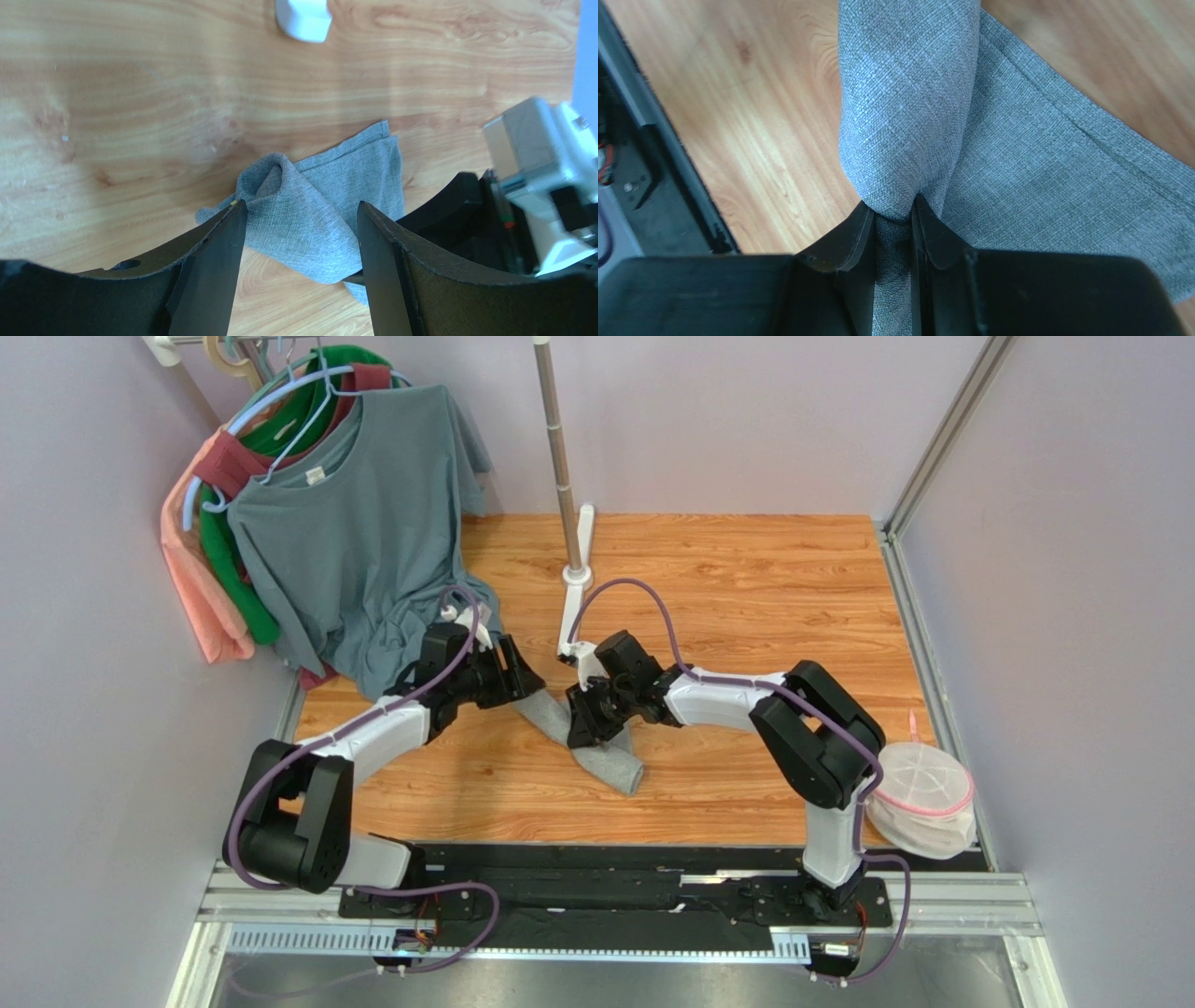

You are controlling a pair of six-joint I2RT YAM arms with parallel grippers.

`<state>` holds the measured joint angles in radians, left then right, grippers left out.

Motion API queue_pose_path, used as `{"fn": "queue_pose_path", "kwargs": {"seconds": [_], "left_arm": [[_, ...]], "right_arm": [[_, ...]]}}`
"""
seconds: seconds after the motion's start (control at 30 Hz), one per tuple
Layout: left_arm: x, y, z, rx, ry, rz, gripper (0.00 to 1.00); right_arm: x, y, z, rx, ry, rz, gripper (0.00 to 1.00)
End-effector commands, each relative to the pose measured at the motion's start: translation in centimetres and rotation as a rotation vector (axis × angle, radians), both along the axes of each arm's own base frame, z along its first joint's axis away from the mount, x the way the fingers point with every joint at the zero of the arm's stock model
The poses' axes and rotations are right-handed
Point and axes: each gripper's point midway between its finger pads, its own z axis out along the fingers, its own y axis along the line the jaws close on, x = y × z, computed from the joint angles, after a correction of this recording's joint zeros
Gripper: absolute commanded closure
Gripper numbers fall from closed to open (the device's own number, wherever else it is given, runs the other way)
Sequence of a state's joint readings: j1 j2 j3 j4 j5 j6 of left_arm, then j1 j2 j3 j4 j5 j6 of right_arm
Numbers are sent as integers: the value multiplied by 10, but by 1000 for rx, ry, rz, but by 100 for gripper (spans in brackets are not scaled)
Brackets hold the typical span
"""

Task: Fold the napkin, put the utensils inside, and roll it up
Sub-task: Roll the napkin with the utensil

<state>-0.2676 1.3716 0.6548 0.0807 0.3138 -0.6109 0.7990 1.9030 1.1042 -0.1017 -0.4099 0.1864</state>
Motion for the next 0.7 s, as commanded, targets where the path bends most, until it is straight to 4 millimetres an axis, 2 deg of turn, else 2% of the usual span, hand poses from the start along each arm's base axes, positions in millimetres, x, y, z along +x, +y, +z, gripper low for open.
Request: {"fn": "queue_pose_path", "kwargs": {"seconds": [0.0,0.27,0.4,0.5,0.53,0.6,0.63,0.67], "left_arm": [[-9,1,-10,7,20,-21,32],[-16,0,-31,5,61,-39,34],[-17,-2,-41,2,84,-52,38],[-20,-4,-49,-2,115,-62,49],[-21,-5,-51,-5,122,-68,58],[-24,-5,-58,-2,147,-70,68],[-24,-4,-59,2,148,-69,78],[-26,-3,-63,10,166,-68,82]], "right_arm": [[-52,-30,-52,-116,277,78,86],[-47,-31,-53,-126,342,94,87],[-44,-33,-57,-123,379,84,87],[-41,-31,-57,-118,394,81,86],[-41,-31,-57,-117,397,82,86],[-40,-29,-55,-110,395,82,84],[-37,-28,-51,-102,389,82,82],[-37,-26,-48,-96,384,85,80]]}}
